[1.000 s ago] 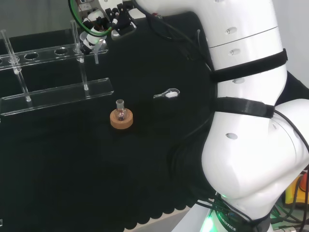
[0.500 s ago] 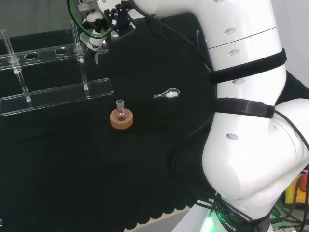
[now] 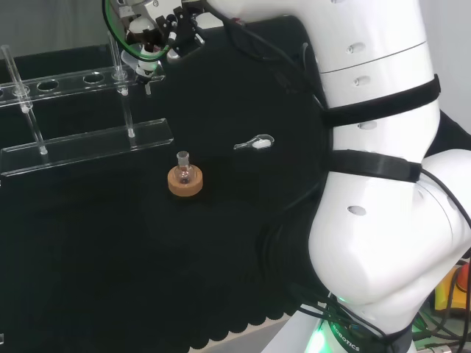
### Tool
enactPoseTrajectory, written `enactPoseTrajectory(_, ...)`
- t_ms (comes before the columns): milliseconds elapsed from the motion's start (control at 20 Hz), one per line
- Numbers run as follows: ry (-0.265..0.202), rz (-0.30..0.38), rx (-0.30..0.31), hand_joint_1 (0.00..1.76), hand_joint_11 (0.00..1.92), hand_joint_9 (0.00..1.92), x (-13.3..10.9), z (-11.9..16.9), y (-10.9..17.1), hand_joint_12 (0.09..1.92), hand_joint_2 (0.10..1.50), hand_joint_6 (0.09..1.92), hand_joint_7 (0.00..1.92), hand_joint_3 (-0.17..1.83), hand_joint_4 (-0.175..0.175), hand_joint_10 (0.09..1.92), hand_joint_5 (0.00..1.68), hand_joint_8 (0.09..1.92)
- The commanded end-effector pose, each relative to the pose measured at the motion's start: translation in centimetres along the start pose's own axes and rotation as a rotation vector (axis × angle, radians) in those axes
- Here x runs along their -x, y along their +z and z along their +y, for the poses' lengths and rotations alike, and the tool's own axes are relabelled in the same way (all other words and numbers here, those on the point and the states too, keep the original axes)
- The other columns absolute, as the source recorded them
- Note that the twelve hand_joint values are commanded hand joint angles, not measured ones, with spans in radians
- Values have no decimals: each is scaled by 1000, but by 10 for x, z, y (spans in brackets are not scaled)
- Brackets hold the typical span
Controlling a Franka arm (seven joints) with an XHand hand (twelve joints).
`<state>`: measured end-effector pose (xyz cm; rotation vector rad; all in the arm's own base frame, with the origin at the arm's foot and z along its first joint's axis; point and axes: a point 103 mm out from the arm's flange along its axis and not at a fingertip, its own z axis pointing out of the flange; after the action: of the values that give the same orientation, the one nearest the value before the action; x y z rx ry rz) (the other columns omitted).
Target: Pick up the funnel from the transparent funnel stand.
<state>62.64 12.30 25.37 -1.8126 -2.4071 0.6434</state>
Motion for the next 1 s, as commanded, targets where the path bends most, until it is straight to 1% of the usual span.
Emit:
enactPoseTrajectory(50,28,-45,53,779,430,748,0,-4,-11,1282,792,129,487,265,-38,579,543,693)
enactPoseTrajectory(150,33,-51,66,793,469,786,1,-6,-16,1262,767,276,529,332,-28,545,599,678)
enactPoseTrajectory(250,36,-51,71,807,505,813,4,-10,-23,1237,743,462,548,389,-26,523,583,678)
enactPoseTrajectory(350,40,-55,70,815,521,828,7,-15,-31,1229,730,587,557,423,-26,515,556,684)
enactPoseTrajectory(600,60,-53,74,820,530,837,15,-34,-52,1225,719,671,564,450,-28,513,533,693)
enactPoseTrajectory(1000,96,-59,75,819,521,837,26,-77,-80,1227,715,690,566,459,-27,514,527,697)
